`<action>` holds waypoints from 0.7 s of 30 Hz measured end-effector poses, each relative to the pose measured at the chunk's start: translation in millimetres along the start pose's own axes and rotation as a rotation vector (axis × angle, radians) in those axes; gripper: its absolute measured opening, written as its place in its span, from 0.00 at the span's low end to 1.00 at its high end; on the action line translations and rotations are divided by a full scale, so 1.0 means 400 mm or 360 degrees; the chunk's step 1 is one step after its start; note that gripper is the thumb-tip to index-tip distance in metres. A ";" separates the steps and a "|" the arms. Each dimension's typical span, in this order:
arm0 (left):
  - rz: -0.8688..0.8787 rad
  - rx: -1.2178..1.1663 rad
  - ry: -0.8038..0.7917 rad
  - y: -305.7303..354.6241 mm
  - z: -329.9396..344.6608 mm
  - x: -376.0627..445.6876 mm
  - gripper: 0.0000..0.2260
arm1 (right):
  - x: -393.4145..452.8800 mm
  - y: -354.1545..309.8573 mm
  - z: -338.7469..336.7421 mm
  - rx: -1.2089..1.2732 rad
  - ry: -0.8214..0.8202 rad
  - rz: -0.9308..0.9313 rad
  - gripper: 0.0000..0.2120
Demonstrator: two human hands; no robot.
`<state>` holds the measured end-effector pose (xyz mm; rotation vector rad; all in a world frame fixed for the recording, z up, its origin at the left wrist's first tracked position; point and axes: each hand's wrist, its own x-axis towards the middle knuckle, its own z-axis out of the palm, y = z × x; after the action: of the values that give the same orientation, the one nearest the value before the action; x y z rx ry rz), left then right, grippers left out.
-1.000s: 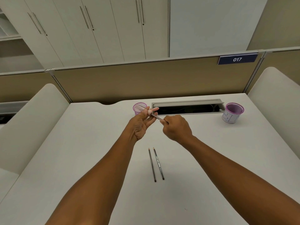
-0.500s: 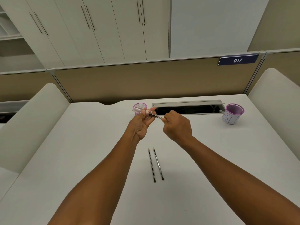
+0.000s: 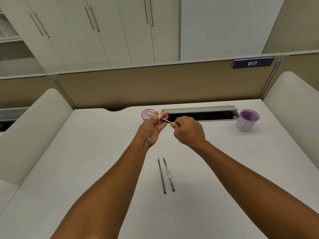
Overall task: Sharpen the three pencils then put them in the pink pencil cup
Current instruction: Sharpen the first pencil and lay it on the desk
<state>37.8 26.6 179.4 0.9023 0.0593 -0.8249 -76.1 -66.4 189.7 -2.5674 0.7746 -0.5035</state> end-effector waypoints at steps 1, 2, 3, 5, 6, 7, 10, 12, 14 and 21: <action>-0.0005 -0.0004 -0.0011 -0.001 0.001 -0.001 0.13 | -0.004 -0.003 -0.002 -0.0080 0.0044 -0.0040 0.13; -0.0009 -0.0006 -0.0028 -0.002 0.004 -0.002 0.13 | -0.006 -0.005 -0.004 -0.0129 0.0050 -0.0034 0.14; -0.0010 -0.0003 -0.0047 -0.001 0.007 -0.002 0.12 | -0.007 -0.009 -0.005 -0.0130 0.0028 0.0028 0.15; -0.0017 0.0012 -0.0098 0.005 0.009 -0.001 0.11 | 0.001 -0.021 -0.008 0.0110 -0.0121 0.0337 0.17; -0.0027 0.0022 -0.0106 0.006 0.011 0.000 0.11 | 0.011 -0.028 -0.017 0.0361 -0.0233 0.0531 0.18; -0.0031 0.0033 -0.0099 0.003 0.011 -0.001 0.11 | 0.019 -0.032 -0.031 0.0635 -0.0368 0.0715 0.19; -0.0006 0.0055 -0.0088 -0.004 0.011 -0.003 0.14 | 0.028 -0.030 -0.058 0.0915 -0.0645 0.0826 0.19; 0.0013 0.0044 -0.0042 -0.004 0.009 0.004 0.15 | 0.025 -0.021 -0.049 0.0712 -0.0560 0.0611 0.19; 0.0036 0.0011 -0.0004 -0.003 0.006 0.010 0.16 | 0.018 -0.005 -0.030 0.0299 -0.0395 0.0361 0.17; -0.0005 -0.0088 0.0013 -0.033 -0.002 0.003 0.17 | -0.037 0.003 0.007 -0.0248 0.0026 0.0093 0.12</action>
<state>30.0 22.0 169.5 0.8535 0.0906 -0.8188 -86.8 -57.8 183.7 -2.6763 0.9256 -0.4635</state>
